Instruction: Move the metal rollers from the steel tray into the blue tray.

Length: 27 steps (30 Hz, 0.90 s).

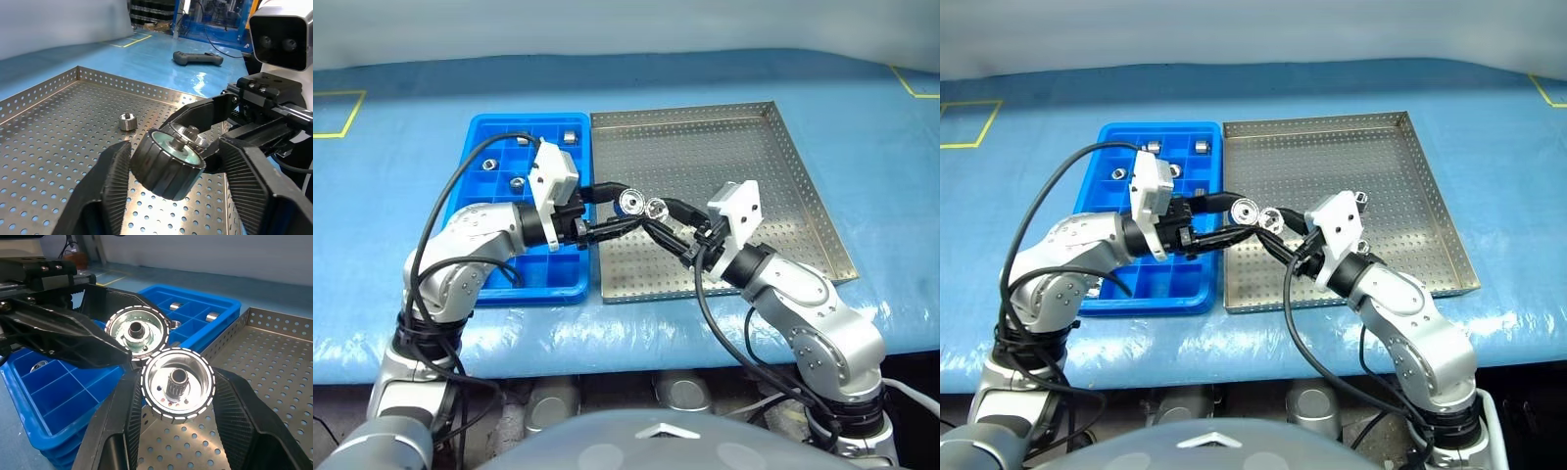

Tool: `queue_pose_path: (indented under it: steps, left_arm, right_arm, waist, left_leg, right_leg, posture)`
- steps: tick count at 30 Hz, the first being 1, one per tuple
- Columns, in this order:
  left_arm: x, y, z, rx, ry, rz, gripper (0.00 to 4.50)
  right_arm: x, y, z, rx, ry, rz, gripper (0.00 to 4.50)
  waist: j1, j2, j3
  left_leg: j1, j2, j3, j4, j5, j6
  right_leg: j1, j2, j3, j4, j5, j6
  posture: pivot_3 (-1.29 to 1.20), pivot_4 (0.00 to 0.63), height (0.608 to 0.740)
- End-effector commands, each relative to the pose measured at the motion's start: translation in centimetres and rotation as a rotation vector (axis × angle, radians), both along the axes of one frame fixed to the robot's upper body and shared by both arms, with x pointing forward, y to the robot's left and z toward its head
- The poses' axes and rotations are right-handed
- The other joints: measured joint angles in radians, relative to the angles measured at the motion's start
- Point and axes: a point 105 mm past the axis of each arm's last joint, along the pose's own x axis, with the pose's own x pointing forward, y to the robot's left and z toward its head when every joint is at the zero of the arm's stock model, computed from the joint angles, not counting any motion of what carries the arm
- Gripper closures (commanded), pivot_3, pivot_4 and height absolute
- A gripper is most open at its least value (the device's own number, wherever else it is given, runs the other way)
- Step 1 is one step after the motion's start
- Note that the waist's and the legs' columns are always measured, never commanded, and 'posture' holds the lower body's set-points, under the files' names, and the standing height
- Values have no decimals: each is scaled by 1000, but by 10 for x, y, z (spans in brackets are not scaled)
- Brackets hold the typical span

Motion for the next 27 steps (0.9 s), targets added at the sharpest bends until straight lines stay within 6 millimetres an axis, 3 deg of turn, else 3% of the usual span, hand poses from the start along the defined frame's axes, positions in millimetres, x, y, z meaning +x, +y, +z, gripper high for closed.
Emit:
queue_pose_path:
  steps: [1, 10, 15, 18, 23, 27]
  left_arm:
    - [0, -2, 2, 25, -27, -9, 2651]
    - [10, 1, -10, 61, 30, 58, 2650]
    - [14, -4, -31, 61, 245, 139, 2650]
    - [9, -15, -42, 18, 386, 155, 2650]
    - [3, -31, -45, -71, 529, 163, 2650]
    - [-4, -44, -38, -156, 612, 116, 2650]
  right_arm:
    - [-4, 3, 18, 32, -77, 16, 2512]
    - [0, -2, 19, -13, -113, -26, 2512]
    - [7, -13, 1, -486, -273, -37, 2512]
    - [12, -20, 3, -673, -380, -56, 2512]
    - [15, -23, 4, -817, -448, -48, 2512]
    - [24, -27, 17, -854, -539, -132, 2512]
  waist:
    - [1, 0, 0]
    - [1, 0, 0]
    - [0, 0, 0]
    - [0, 0, 0]
    - [1, -1, 1]
    - [3, -1, 1]
  left_leg:
    - [0, 0, 0, 0, 0, 0]
    - [0, 0, 0, 0, 0, 0]
    - [-1, -1, 1, 1, 0, 0]
    - [-1, 0, 0, 1, 0, 0]
    - [-1, 0, 0, 1, 0, 0]
    - [-1, -1, 0, 3, 0, 0]
  right_leg:
    - [0, 0, 0, 0, 0, 0]
    - [0, 0, 0, 0, 0, 0]
    - [0, -1, 1, -1, -1, 3]
    - [0, 0, 0, -1, -1, 3]
    - [0, 0, 0, -1, -1, 3]
    - [0, 0, 0, 0, -1, 3]
  posture:
    - [-165, 150, 740]
    - [-170, 150, 740]
    - [-173, 150, 740]
    - [-178, 150, 740]
    - [-177, 150, 740]
    - [-175, 150, 740]
